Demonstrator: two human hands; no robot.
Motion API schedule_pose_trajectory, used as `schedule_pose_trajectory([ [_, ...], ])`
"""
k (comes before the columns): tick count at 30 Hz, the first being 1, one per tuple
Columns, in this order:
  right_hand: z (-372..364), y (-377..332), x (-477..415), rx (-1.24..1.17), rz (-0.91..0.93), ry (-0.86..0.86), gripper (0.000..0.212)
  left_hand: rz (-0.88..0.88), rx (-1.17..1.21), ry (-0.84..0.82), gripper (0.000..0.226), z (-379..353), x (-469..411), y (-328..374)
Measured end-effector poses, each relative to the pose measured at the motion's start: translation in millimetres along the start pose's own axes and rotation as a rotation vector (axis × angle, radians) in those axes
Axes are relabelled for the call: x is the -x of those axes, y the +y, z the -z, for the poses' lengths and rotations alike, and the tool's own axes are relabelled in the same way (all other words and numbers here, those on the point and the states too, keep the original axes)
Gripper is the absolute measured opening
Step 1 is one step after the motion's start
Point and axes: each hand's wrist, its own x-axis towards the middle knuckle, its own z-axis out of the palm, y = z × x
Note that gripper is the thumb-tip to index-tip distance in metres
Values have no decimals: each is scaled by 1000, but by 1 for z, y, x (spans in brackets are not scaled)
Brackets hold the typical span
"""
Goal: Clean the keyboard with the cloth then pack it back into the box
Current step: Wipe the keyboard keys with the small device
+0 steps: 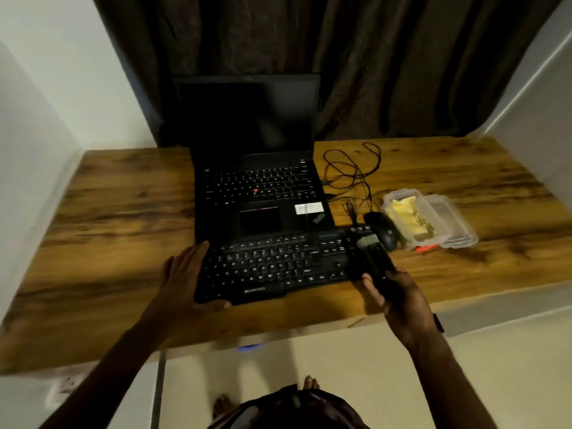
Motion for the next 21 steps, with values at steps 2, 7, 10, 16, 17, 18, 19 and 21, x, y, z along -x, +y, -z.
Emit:
schedule_pose_trajectory([
  [2,10,-11,1,-89,-62,-73,49,-16,0,5,114,-11,-7,35],
  [7,25,-36,0,-46,-92,-227,59,-112,226,-96,60,-59,-39,148],
  [10,25,-46,1,-29,-142,-238,58,-189,411,-188,50,-91,-60,215],
  [16,41,-60,-16,188,81,-72,58,-316,461,-270,78,-136,-78,284],
  [17,45,-64,-18,197,120,-54,52,-336,452,-280,84,-142,-80,288],
  [18,47,-68,-18,210,146,-34,47,-354,441,-286,89,-147,-81,292],
  [19,48,-70,-18,226,162,-9,43,-370,422,-286,93,-150,-82,294],
  [21,54,-73,-21,246,186,30,40,-390,363,-271,99,-157,-83,301],
])
